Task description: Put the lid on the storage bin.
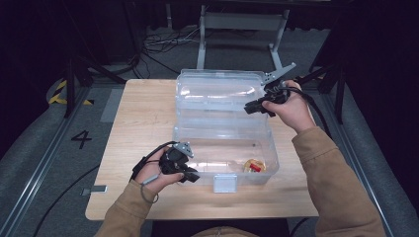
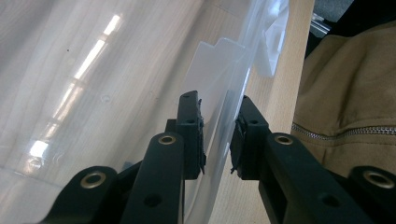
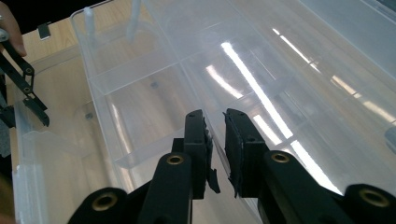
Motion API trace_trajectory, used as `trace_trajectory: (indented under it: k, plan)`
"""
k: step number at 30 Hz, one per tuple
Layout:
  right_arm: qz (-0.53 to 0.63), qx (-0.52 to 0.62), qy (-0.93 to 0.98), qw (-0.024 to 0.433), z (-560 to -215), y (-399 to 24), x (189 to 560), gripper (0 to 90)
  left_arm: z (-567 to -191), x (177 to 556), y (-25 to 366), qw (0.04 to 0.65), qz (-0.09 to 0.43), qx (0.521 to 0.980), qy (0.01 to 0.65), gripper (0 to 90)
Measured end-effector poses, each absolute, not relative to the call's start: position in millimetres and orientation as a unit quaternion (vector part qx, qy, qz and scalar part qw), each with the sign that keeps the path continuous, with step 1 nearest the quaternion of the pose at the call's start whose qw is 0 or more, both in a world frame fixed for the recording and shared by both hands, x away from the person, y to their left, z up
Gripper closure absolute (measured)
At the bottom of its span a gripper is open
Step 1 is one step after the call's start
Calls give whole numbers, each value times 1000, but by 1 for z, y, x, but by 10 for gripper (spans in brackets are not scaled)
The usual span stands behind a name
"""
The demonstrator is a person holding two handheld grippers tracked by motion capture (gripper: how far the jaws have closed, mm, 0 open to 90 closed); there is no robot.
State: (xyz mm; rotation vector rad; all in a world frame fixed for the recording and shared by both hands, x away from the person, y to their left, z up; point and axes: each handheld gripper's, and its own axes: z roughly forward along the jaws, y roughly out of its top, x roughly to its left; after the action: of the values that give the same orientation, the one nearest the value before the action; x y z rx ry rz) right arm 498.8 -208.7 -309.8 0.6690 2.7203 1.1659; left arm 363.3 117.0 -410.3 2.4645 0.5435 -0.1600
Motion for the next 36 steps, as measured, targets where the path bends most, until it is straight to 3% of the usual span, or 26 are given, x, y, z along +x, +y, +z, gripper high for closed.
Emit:
trace_trajectory:
  k: [36]
  plan:
    - [388, 186, 901, 48, -303, -212, 466, 821, -411, 363, 117, 300, -63, 927, 214, 753]
